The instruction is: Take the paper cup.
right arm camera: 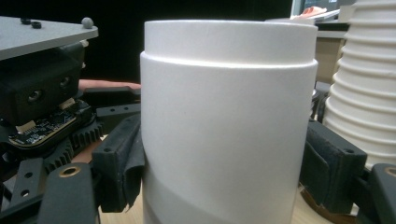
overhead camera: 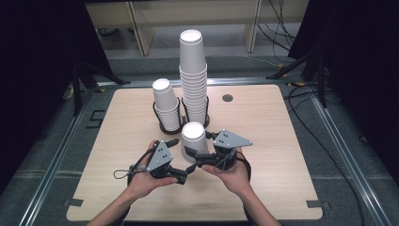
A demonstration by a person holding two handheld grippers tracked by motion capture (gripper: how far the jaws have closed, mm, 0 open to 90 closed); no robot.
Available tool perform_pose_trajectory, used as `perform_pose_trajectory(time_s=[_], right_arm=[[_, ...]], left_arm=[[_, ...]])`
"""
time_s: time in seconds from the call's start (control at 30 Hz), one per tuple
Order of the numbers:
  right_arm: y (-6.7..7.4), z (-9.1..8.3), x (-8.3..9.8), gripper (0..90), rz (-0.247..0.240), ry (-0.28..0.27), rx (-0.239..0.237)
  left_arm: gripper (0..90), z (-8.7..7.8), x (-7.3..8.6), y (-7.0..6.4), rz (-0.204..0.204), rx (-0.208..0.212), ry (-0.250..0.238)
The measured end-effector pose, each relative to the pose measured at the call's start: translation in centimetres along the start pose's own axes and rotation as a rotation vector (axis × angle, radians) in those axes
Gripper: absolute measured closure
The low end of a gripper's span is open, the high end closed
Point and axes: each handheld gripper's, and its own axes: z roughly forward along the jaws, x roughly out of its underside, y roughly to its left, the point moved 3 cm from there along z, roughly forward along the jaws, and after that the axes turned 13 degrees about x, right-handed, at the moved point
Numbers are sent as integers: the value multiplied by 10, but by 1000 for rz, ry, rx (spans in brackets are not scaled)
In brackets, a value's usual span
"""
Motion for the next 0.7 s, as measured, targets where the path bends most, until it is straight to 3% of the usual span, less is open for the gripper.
perform_pose_trajectory(time_s=[0.03,0.1,0.27,0.4,0.5,0.53,0.6,0.63,0.7], right_arm=[[-1,1,1,243,-19,-14,8],[6,1,6,243,17,35,-17],[11,6,14,243,1,37,-30],[15,7,20,242,24,58,-37],[16,9,23,242,15,44,-50],[18,9,24,242,38,56,-56],[18,8,25,242,39,62,-59],[19,10,25,241,33,23,-51],[20,10,26,240,32,32,-59]], left_arm=[[0,1,2,-1,-8,4,0],[0,2,7,-3,-16,7,5],[0,4,13,-3,-41,11,0],[0,7,16,-4,-44,16,-3],[0,8,18,-3,-51,21,2],[0,8,18,-3,-52,21,1],[3,10,19,-3,-55,24,-14],[8,10,19,-4,-62,22,-1],[15,11,20,-4,-66,24,-3]])
